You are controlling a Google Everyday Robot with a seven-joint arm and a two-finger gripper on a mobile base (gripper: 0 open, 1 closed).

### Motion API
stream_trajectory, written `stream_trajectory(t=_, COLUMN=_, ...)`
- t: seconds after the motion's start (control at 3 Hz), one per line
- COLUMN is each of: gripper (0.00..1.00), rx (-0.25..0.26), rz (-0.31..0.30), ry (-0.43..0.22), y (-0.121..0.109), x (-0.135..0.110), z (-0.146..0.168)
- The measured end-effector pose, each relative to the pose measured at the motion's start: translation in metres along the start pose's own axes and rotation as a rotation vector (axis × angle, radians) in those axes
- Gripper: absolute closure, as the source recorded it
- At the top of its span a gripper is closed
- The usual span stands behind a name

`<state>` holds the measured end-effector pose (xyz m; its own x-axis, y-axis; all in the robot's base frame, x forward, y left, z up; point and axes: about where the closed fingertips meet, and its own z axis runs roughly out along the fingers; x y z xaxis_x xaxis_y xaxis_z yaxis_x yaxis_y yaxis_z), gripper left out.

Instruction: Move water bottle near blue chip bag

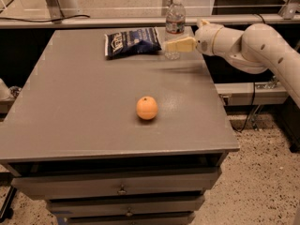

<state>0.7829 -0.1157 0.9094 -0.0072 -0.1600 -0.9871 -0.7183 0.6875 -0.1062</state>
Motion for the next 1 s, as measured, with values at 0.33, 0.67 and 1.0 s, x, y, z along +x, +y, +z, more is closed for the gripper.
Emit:
stream_trajectory(t=0.33, gripper=0.00, rx=-0.001, rz=-0.074, ry=0.002, y=-0.014, x=-0.034, z=-0.042)
stream_trajectory(t=0.67, gripper=0.00, rx=-0.023, rz=-0.175, ry=0.014, y=-0.012, x=-0.079, z=-0.104)
stream_trajectory(t=1.0, gripper=0.00, rx=-0.023, rz=-0.175, ry=0.014, y=-0.012, x=-0.079, z=-0.104)
